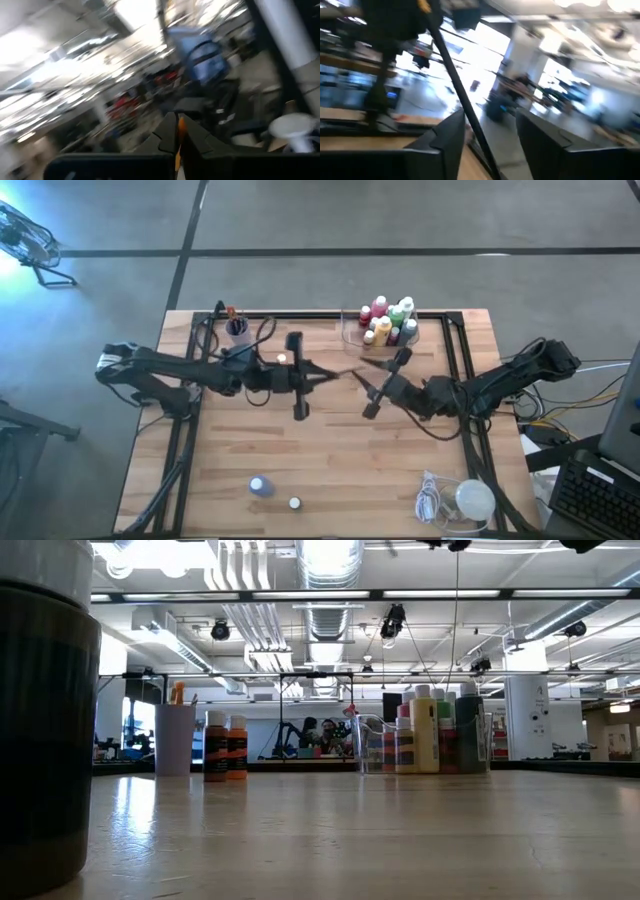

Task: Pick & Place Paint Supplies
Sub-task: Put the gold paint brush into the violet cup

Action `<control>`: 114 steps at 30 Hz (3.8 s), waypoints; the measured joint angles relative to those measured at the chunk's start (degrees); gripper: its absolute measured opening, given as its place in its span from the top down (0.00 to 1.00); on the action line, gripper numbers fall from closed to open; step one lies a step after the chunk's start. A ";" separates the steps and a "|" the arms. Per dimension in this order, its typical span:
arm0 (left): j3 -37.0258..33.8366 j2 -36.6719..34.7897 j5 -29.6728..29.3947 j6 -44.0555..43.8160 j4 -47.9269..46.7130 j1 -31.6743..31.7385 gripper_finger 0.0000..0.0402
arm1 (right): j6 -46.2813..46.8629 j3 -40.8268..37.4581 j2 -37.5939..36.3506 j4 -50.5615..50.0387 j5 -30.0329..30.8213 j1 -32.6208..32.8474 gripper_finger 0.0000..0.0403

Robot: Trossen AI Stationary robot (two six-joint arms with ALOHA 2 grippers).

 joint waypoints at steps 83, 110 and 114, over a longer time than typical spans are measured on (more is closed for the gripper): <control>-32.28 -33.37 -28.10 -35.89 -37.88 43.52 0.98 | 4.21 0.00 0.00 -1.35 17.81 -0.03 0.34; -35.13 -30.15 -26.91 -35.61 -34.03 44.18 0.70 | 4.23 0.00 0.00 -1.35 17.81 -0.04 0.27; -33.11 -30.49 -26.91 -35.19 -34.09 44.18 0.61 | 4.22 0.00 0.00 -1.35 17.81 -0.04 0.26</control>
